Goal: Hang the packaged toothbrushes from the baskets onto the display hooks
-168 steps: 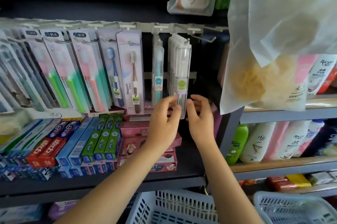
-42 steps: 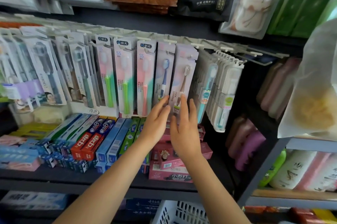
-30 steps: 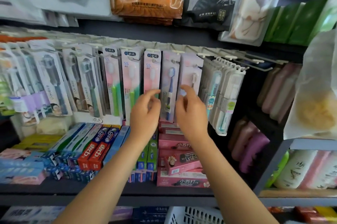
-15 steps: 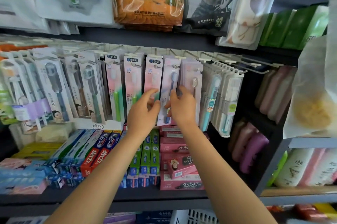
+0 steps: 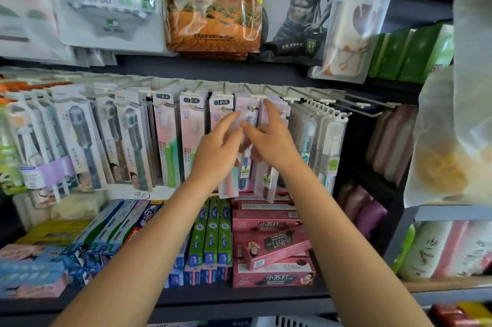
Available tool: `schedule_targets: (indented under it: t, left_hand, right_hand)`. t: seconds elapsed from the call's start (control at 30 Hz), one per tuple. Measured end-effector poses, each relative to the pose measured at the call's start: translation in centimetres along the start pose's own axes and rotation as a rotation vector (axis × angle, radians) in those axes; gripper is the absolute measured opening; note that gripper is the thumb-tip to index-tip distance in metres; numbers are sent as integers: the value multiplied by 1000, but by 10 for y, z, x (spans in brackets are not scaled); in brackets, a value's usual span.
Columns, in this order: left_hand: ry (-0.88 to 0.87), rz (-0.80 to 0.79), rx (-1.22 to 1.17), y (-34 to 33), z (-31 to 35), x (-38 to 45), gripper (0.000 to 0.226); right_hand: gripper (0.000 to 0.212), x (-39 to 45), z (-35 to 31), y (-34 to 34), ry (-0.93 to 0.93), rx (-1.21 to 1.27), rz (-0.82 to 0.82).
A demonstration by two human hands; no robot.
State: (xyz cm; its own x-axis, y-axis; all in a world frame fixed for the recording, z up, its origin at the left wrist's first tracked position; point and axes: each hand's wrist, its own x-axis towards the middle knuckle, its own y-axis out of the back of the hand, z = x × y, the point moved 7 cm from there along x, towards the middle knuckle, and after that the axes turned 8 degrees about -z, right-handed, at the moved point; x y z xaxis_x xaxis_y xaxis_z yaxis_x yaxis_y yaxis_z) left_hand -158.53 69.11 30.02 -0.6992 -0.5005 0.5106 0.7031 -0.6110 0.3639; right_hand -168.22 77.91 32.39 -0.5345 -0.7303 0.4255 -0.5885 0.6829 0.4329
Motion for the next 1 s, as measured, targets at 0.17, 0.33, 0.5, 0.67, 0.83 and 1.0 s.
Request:
schedule_targets:
  t: [0.17,0.33,0.5,0.67,0.83,1.0]
  left_hand:
    - [7,72,-27,11,-12,-1,41]
    - [19,40,-26,10,-16,-3,42]
    - [22,40,-18,14,-20,-7,42]
    - [-49,48,59,18,-14,-9,57]
    - [-82,-16,133,16,-7,-3,55]
    - [-100,-17,162,22,-6,-4,48]
  right_hand:
    - [76,13,-8,5,-58,29,-83]
    - [76,32,-7,-2,-130,1,-71]
    - [69,37,-10,-1,-120,10,-32]
    - [64,39,-11,-1,-103,14,-12]
    - [58,42,-10,-2,-109,-10,-30]
    - [51,43,-9,-2,-110,6,-25]
